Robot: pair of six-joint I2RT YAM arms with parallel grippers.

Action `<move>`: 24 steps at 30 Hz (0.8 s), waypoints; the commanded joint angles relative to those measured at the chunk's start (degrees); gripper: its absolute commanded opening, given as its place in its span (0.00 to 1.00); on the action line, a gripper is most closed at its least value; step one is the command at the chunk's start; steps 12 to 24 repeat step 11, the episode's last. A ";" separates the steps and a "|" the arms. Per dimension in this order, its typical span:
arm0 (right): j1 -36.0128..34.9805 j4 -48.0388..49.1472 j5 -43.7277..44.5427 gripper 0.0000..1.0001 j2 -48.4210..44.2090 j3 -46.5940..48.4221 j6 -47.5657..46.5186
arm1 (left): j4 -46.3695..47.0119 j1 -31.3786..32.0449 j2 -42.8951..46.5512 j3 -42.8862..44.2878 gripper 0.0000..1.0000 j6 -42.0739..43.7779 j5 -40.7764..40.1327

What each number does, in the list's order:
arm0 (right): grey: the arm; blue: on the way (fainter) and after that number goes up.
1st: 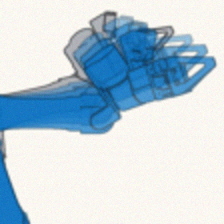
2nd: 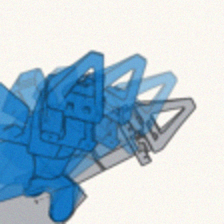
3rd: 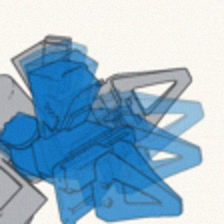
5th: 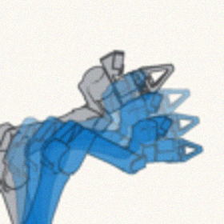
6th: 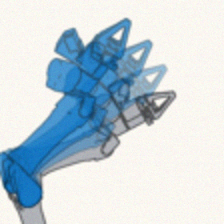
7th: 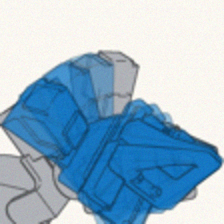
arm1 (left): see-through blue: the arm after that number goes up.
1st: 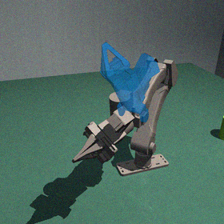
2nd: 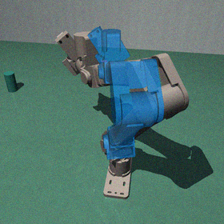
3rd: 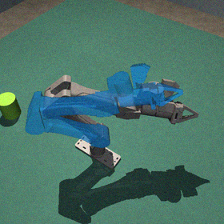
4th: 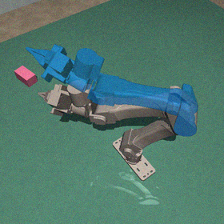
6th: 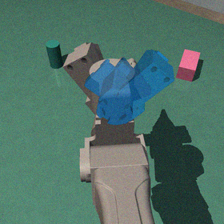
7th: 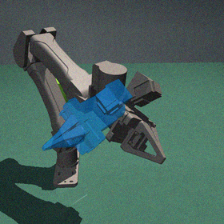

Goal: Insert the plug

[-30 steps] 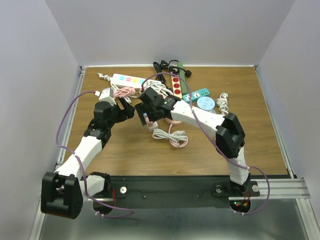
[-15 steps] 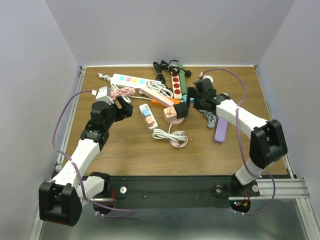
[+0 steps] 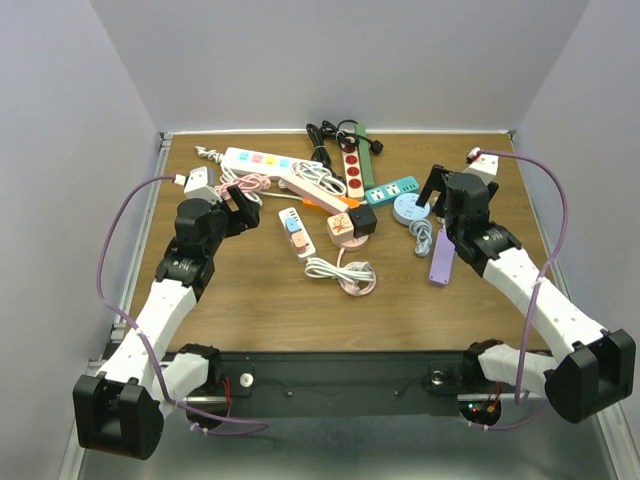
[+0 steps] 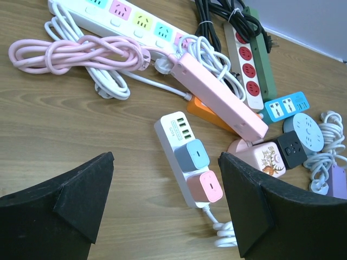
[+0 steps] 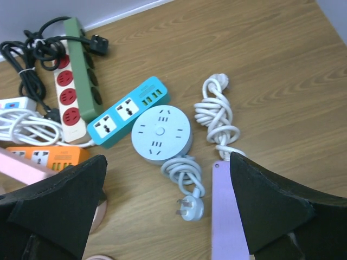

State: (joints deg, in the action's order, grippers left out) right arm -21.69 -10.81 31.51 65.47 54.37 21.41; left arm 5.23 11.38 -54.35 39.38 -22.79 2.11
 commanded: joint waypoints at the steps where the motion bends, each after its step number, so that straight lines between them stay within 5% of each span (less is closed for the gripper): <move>1: 0.42 3.69 6.02 1.00 -1.84 -2.16 -1.19 | 2.05 -0.39 1.53 3.43 0.90 1.87 -1.14; 24: 0.42 4.48 7.69 1.00 -0.96 -3.13 -3.12 | 3.03 -0.39 -0.58 6.68 0.89 4.24 -3.32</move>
